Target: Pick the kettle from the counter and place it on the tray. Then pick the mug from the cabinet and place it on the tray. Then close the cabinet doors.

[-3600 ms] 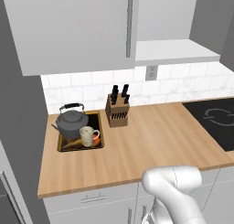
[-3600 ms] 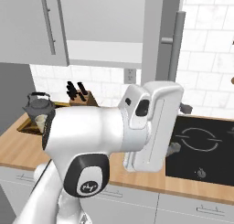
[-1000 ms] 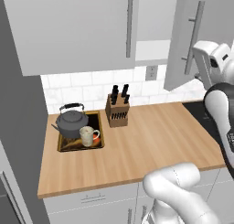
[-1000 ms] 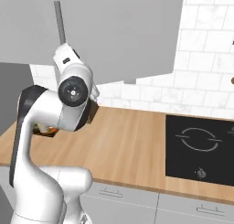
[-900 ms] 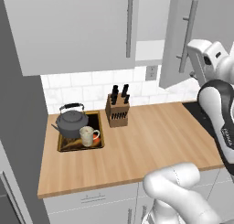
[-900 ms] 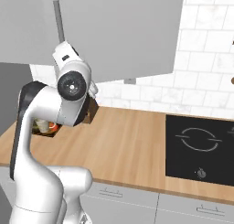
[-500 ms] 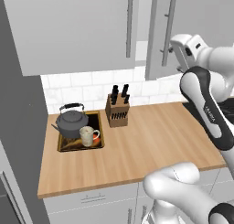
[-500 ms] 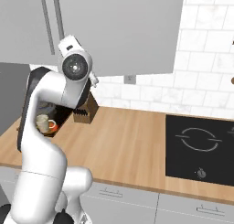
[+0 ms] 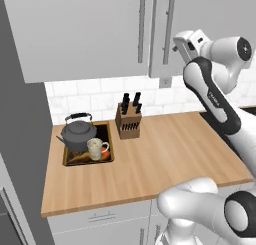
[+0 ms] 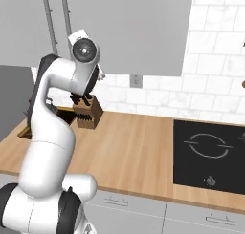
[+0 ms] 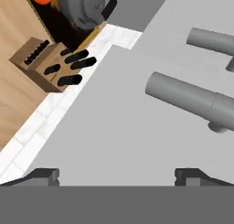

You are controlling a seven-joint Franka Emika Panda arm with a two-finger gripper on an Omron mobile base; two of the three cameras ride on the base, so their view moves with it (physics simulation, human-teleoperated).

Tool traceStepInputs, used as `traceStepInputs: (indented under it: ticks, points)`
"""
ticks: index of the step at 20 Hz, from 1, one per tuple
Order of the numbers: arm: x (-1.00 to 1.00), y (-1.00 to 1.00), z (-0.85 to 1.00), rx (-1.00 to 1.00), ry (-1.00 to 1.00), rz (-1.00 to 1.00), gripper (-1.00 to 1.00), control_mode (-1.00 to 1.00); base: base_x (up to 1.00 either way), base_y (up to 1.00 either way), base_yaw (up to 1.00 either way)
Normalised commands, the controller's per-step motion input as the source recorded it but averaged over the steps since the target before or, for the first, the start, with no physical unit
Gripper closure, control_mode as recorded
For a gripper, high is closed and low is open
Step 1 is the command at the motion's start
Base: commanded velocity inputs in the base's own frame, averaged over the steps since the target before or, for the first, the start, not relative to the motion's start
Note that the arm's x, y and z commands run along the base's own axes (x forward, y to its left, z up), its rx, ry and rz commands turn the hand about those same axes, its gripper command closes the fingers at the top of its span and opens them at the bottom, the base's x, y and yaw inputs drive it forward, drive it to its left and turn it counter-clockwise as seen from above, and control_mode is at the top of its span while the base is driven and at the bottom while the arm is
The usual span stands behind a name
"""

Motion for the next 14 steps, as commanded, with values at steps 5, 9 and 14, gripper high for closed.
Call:
traceStepInputs:
  ticks: [5, 9, 14]
  points:
    - [0.38, -0.07, -0.21, 0.0, 0.12, -0.09, -1.0, -1.0, 0.0, 0.0, 0.0]
    - [0.31, -0.12, -0.31, 0.0, 0.09, -0.12, -1.0, -1.0, 0.0, 0.0, 0.0]
    - [0.18, -0.17, -0.34, 0.0, 0.09, -0.13, -1.0, -1.0, 0.0, 0.0, 0.0]
